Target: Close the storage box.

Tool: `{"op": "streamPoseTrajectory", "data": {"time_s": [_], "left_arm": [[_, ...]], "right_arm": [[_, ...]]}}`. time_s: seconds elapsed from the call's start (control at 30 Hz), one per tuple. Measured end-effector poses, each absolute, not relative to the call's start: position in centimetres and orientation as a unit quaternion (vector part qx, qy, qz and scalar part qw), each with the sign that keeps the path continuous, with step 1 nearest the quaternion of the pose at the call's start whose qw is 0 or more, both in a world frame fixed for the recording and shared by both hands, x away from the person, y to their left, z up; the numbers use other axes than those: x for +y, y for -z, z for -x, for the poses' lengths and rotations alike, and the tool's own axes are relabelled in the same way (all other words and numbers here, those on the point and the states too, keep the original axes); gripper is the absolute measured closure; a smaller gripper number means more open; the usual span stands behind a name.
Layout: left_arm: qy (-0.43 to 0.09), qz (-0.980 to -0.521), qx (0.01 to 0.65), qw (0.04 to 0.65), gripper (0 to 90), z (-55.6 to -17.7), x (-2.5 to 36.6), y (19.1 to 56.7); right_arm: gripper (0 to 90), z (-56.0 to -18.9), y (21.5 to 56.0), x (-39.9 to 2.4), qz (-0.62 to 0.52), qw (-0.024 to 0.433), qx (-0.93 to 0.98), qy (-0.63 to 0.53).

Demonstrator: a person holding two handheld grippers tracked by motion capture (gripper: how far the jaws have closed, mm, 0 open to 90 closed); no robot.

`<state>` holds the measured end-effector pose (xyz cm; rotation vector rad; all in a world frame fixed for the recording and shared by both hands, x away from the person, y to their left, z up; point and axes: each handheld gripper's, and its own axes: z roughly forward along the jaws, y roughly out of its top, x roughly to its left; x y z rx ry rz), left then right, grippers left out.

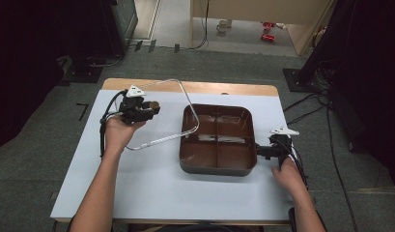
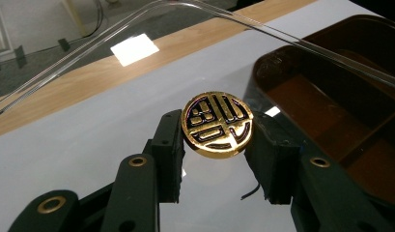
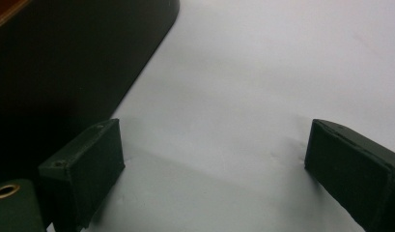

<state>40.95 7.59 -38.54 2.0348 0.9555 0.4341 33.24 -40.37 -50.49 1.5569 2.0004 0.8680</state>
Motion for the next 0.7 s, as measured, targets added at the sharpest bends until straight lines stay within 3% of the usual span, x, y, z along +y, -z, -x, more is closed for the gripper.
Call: {"op": "streamPoseTrajectory", "data": {"time_s": [0.7], "left_arm": [[-0.128,-0.844,0.304,0.423,59.4,-39.1,-0.2,40.0]], "right_arm": [[5.9,-33.2,50.5,-40.4,-0.565,0.229,0.727,-0.315]]}}
